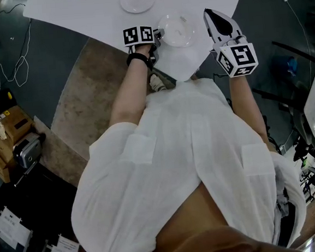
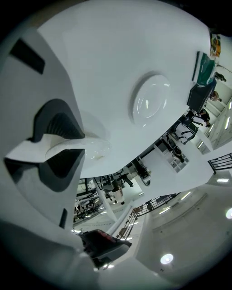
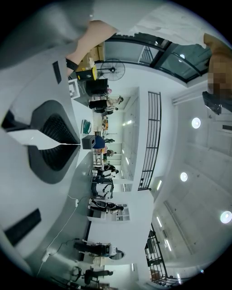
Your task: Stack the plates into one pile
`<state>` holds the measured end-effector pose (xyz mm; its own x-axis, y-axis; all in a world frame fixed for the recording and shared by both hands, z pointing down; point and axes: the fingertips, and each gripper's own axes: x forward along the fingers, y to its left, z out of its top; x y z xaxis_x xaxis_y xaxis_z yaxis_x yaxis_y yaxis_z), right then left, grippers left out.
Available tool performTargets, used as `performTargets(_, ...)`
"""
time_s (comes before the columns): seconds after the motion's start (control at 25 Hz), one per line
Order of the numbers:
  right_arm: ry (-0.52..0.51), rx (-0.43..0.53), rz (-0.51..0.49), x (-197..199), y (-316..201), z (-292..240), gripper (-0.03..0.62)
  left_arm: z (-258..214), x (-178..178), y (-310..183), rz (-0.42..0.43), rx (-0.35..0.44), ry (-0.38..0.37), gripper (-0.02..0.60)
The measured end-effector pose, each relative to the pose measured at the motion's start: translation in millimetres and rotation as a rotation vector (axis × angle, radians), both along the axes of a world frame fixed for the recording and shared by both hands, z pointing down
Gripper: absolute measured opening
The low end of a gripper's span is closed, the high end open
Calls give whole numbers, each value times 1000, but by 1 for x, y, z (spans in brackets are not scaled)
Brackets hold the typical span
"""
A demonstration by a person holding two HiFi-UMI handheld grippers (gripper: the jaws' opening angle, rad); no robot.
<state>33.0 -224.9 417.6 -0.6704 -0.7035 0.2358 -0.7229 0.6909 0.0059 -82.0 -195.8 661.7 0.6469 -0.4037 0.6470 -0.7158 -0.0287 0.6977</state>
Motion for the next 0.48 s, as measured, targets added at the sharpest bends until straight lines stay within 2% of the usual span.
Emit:
performTargets(0.12,0,-3,-4,2,-2,4,28,9,5,3,31,-16,-36,115)
performTargets(0.24,0,-9,-9,14,-8,7,28,13,22,1,68,-27,-52,140)
performTargets(0.48,6,-15,-16,9,-12,7,28,17,32,5,141,-38,-73,195)
